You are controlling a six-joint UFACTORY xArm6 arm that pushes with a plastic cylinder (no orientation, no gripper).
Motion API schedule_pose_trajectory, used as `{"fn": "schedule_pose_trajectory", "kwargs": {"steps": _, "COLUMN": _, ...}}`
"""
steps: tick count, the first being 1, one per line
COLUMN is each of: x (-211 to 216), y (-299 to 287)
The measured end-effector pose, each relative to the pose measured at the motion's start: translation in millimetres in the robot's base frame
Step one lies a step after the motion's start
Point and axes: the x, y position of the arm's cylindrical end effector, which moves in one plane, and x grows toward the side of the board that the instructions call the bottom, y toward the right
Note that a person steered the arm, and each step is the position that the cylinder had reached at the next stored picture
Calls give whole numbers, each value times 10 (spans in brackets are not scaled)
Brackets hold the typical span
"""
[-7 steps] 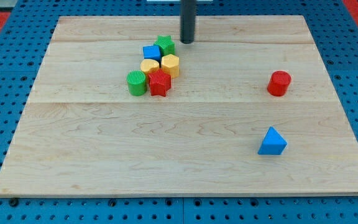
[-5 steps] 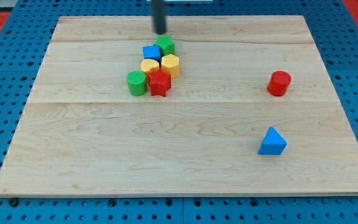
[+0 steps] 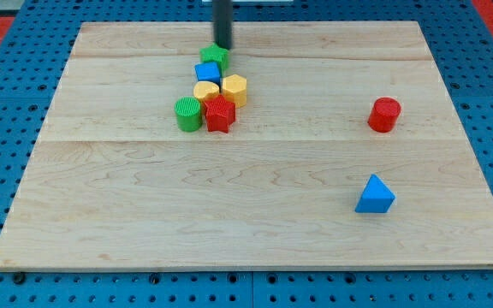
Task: Slide the green star left a bit
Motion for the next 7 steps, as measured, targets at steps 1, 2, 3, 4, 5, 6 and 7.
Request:
{"fn": "schedule_pose_trajectory", "kwargs": {"steps": 1, "x": -80, "y": -469}}
{"fn": "schedule_pose_trajectory", "kwargs": {"steps": 2, "x": -304, "y": -120}}
{"fn": "schedule_pose_trajectory", "kwargs": {"steps": 3, "x": -391, "y": 968}}
{"fn": "schedule_pose_trajectory", "kwargs": {"steps": 4, "x": -141, "y": 1268}}
{"fn": "schedule_pose_trajectory", "kwargs": {"steps": 5, "x": -102, "y": 822}}
{"fn": "schedule_pose_trajectory", "kwargs": {"steps": 6, "x": 37, "y": 809}}
{"fn": "schedule_pose_trajectory", "kwargs": {"steps": 7, "x": 99, "y": 767}}
